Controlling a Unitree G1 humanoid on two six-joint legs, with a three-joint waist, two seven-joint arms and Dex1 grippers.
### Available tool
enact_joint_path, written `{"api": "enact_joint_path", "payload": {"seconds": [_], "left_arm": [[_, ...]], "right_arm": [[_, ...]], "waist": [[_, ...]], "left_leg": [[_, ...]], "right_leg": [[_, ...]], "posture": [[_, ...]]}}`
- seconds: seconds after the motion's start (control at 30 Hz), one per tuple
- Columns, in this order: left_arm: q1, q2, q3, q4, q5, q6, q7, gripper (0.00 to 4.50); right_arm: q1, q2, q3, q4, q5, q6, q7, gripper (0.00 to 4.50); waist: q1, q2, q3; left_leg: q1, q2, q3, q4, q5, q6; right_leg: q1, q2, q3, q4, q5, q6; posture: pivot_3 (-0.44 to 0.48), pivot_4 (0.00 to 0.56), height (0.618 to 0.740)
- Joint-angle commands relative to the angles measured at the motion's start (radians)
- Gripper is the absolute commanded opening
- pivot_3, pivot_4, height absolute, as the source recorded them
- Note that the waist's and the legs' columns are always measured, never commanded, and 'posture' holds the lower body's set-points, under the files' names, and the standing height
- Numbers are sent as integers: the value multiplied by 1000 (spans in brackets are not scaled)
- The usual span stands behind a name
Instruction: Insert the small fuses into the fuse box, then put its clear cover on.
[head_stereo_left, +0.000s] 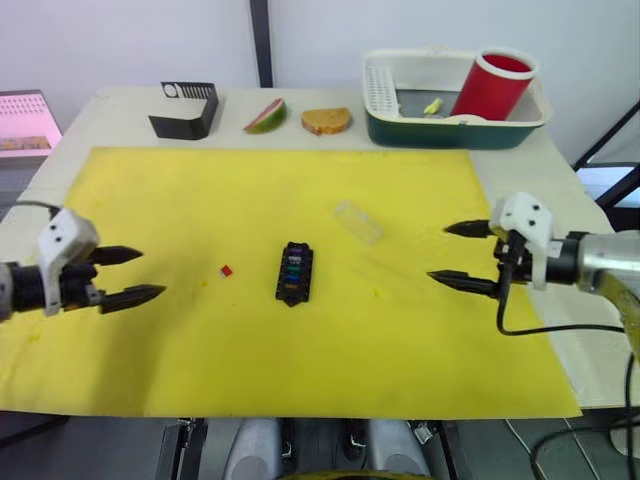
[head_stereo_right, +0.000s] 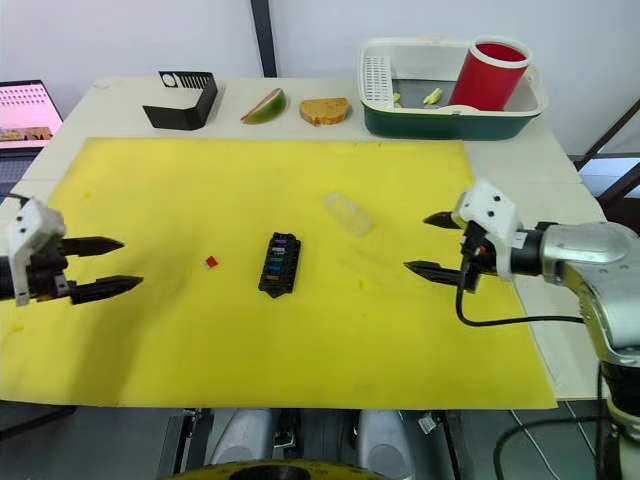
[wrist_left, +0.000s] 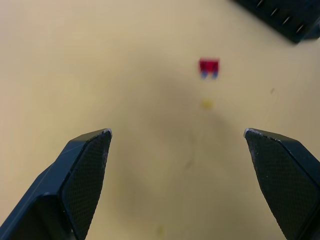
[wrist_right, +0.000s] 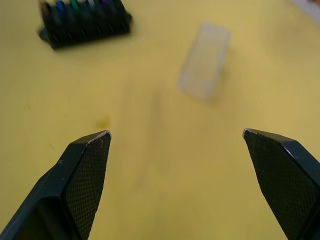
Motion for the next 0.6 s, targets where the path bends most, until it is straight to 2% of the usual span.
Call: {"api": "enact_joint_path", "payload": {"seconds": [0.03, 0.23, 0.43, 0.6], "left_arm": [[-131, -41, -99, 57, -67, 77, -65, 4500], [-331, -100, -298, 257, -46, 159, -205, 4500], [-471, -148, -368, 430, -34, 249, -247, 4500], [-489, -158, -413, 506, 6, 246, -275, 4500]], "right_arm": [[-99, 54, 70, -65, 45, 25, -31, 4478], [-220, 115, 205, -100, 63, 28, -12, 4478], [-250, 131, 247, -115, 68, 30, -19, 4478], [-243, 138, 245, -139, 81, 46, -47, 4478]], "waist": [[0, 0, 0], [0, -1, 0], [1, -2, 0], [-1, -2, 0]], "left_leg": [[0, 0, 0, 0, 0, 0], [0, -1, 1, 1, 1, -1], [0, -2, 1, 2, 1, 0], [0, -1, 1, 2, 1, 0]], "right_leg": [[0, 1, 0, 1, 0, 0], [-1, 2, -1, 4, 0, 1], [-1, 2, 0, 5, 0, 1], [-1, 2, 0, 5, 0, 1]], "posture": [[0, 150, 740], [0, 150, 740], [0, 150, 740], [0, 150, 740]]}}
